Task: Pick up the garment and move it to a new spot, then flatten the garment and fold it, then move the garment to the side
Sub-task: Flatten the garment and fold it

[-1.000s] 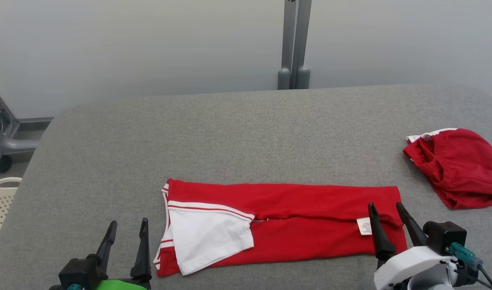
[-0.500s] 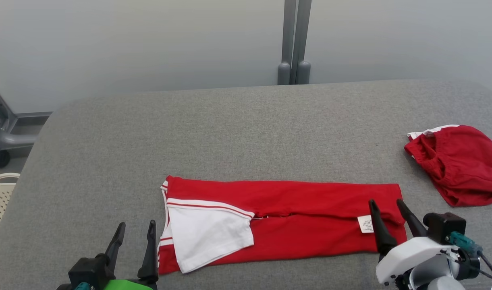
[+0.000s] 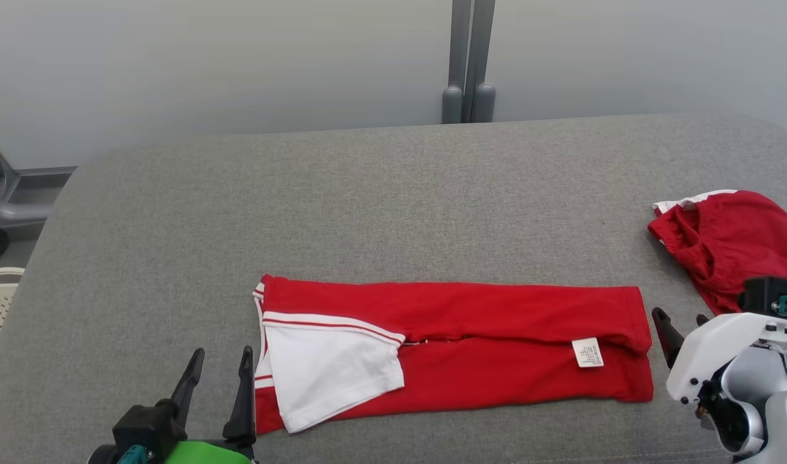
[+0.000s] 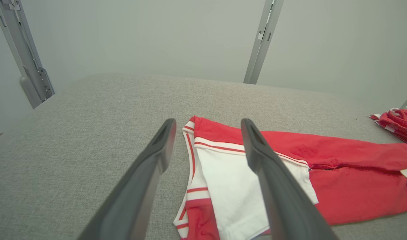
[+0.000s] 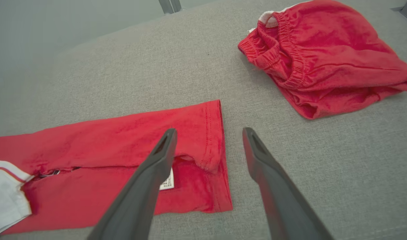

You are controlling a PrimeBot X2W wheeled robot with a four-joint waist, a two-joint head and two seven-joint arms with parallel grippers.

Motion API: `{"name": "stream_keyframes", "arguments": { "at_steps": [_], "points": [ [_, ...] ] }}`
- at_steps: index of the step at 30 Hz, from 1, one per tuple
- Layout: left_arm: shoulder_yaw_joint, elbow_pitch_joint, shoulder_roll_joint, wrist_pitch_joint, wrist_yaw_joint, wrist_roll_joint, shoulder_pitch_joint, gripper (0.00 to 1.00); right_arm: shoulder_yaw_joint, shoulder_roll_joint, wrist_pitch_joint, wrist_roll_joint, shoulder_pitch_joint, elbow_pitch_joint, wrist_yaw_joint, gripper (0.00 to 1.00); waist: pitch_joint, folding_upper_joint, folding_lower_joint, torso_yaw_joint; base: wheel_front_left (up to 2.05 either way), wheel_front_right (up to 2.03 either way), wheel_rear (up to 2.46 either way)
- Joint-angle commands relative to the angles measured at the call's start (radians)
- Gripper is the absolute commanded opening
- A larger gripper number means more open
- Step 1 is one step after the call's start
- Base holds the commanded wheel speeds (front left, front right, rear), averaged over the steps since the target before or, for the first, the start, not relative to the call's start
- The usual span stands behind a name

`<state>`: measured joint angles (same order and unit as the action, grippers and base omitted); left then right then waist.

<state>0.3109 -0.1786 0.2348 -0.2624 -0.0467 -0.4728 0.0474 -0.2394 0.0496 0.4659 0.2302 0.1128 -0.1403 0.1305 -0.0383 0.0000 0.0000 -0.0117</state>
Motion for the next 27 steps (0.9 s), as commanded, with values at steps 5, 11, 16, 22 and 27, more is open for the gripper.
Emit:
{"name": "stream_keyframes", "arguments": {
  "at_steps": [5, 11, 16, 22, 27],
  "points": [
    [0.001, -0.002, 0.000, -0.003, 0.010, 0.014, -0.028, 1.00, -0.074, 0.002, 0.134, -0.042, 0.068, -0.039, 0.000, 1.00, 0.025, 0.0000, 0.0000, 0.017, 0.00, 0.00, 0.00],
    [0.006, -0.002, 0.007, 0.000, 0.013, 0.015, -0.040, 1.00, -0.100, 0.002, 0.217, -0.083, 0.120, -0.087, 0.000, 1.00, 0.050, 0.0000, 0.0000, 0.036, 0.00, 0.00, 0.00],
    [0.010, 0.001, 0.009, 0.002, 0.012, 0.018, -0.054, 1.00, -0.104, 0.002, 0.251, -0.119, 0.145, -0.125, 0.000, 1.00, 0.079, 0.0000, 0.0000, 0.053, 0.00, 0.00, 0.00],
    [0.018, 0.002, 0.010, 0.002, 0.017, 0.019, -0.073, 1.00, -0.102, 0.002, 0.251, -0.138, 0.161, -0.180, 0.000, 1.00, 0.109, 0.0000, 0.0000, 0.071, 0.00, 0.00, 0.00],
    [0.025, -0.002, 0.013, 0.003, 0.016, 0.026, -0.091, 1.00, -0.104, 0.003, 0.247, -0.156, 0.179, -0.237, 0.000, 1.00, 0.130, 0.0000, 0.0000, 0.083, 0.00, 0.00, 0.00]
  ]
}}
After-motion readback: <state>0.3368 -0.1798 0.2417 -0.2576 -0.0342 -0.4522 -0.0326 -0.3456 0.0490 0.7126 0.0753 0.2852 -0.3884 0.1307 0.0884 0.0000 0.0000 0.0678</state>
